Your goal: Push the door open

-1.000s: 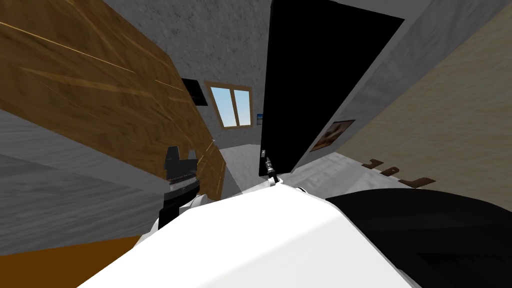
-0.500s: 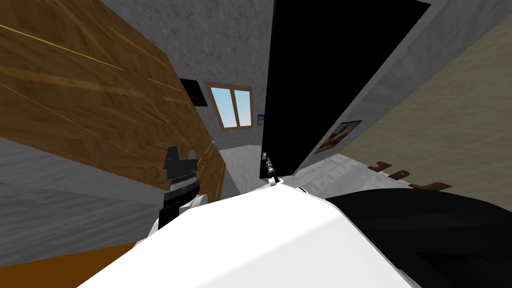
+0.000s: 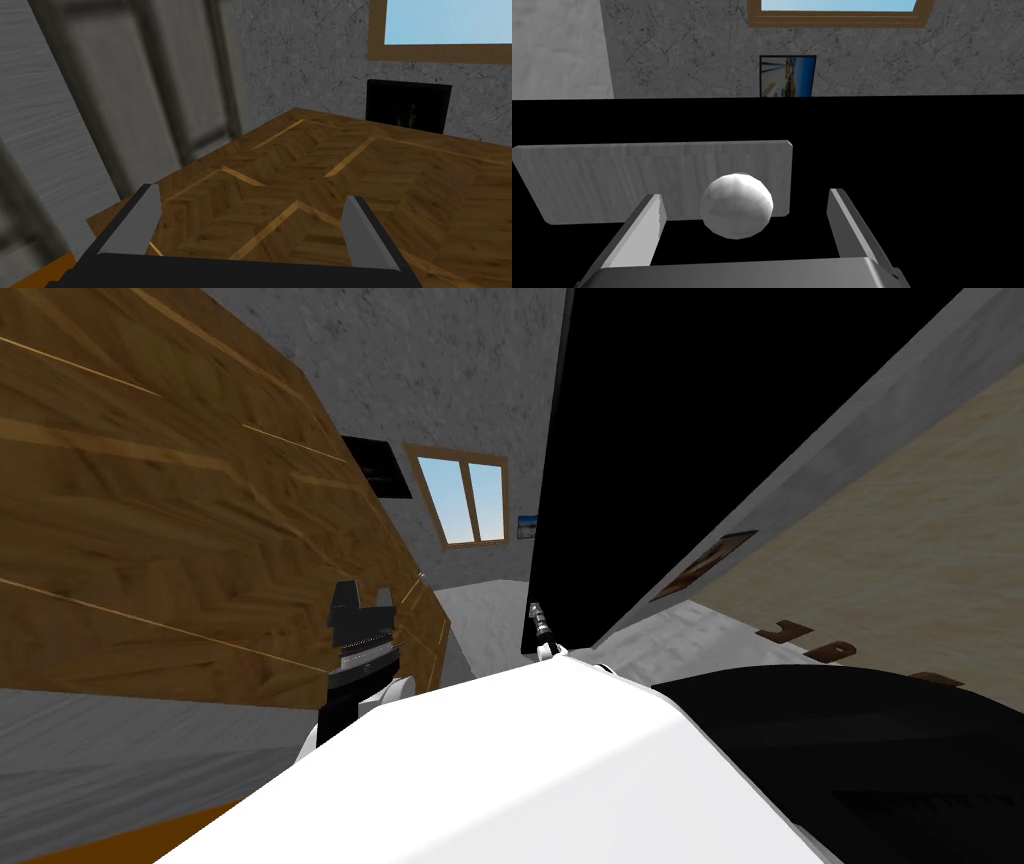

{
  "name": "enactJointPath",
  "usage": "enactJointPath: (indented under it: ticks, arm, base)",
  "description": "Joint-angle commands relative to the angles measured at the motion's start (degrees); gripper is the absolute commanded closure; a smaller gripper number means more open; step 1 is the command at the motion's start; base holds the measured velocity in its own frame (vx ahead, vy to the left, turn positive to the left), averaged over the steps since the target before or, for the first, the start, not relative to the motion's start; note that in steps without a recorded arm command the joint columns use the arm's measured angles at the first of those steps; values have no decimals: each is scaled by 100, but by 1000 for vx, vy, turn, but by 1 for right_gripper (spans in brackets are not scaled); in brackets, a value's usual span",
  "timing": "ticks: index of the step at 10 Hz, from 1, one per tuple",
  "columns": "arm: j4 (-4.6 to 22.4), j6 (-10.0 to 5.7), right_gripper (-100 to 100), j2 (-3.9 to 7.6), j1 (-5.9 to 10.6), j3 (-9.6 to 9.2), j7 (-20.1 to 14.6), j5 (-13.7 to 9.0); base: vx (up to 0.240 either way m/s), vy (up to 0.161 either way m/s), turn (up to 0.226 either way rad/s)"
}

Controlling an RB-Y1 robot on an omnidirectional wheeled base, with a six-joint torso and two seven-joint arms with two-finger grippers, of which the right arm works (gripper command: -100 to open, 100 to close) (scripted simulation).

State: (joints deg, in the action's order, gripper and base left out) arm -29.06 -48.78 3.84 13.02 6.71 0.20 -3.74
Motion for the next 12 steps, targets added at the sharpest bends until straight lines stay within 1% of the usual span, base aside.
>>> enactJointPath:
  ticks: [1,2,7,8,12]
  arm:
    - [0,0,-100,0,0,0,0,0]
    - [0,0,100,0,0,0,0,0]
    - [0,0,100,0,0,0,0,0]
    - [13,14,100,31,-13,57,22,-36]
    - [20,17,100,89,-21,180,61,-114]
  base:
    - [85,-11,2]
    - [-17,3,-5]
    - [-15,2,1]
    - [110,23,-29]
    - [164,20,-29]
